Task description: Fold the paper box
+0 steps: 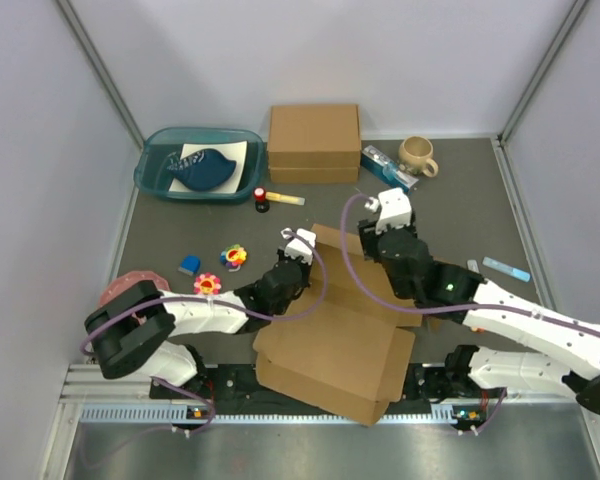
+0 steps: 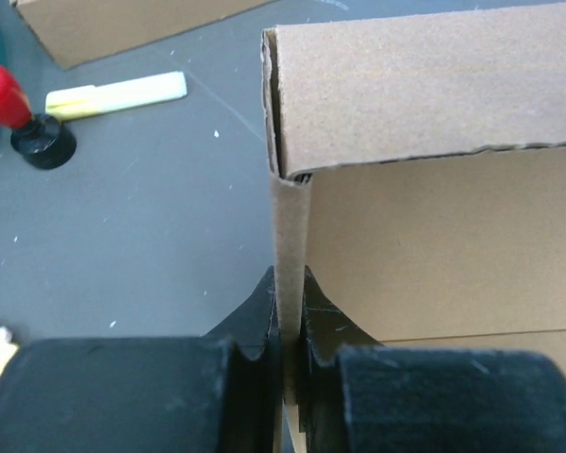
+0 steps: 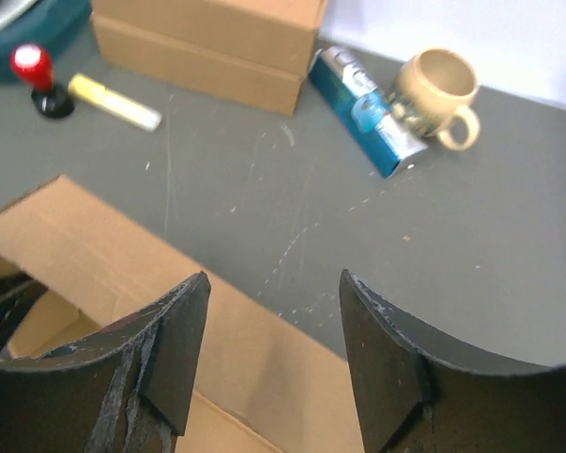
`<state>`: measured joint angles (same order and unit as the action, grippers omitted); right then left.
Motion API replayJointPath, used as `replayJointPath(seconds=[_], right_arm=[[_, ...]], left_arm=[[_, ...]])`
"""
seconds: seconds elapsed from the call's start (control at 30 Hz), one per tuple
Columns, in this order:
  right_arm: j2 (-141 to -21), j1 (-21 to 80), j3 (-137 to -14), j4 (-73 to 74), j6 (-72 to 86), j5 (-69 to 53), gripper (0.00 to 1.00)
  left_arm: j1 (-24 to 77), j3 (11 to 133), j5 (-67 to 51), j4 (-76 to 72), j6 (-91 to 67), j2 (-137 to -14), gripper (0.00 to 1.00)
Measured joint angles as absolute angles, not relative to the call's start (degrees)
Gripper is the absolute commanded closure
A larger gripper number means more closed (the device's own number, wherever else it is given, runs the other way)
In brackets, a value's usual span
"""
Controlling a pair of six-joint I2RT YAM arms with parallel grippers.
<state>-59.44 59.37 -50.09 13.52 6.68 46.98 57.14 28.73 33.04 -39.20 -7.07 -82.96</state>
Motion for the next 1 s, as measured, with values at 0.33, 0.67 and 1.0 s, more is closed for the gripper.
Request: replayJointPath(seconds=[0.33,0.67,1.0], right_arm=[[-50.13,58.22,-53.6,21.85,9.15,54.76,0.37],[-44.99,58.22,-47.16,29.28,19.9,55.29,0.38],[-46.68,57.98,-41.08,31.48,32.1,50.7,0.4]], left_arm=[[51.88,35.05,29.36,-12.95,-15.75,-76.75,1.0],[42.24,37.54,25.12,-4.54,-21.5,-75.61,1.0],[41.65,36.42,27.77,-4.36,-25.36,-74.37,1.0]])
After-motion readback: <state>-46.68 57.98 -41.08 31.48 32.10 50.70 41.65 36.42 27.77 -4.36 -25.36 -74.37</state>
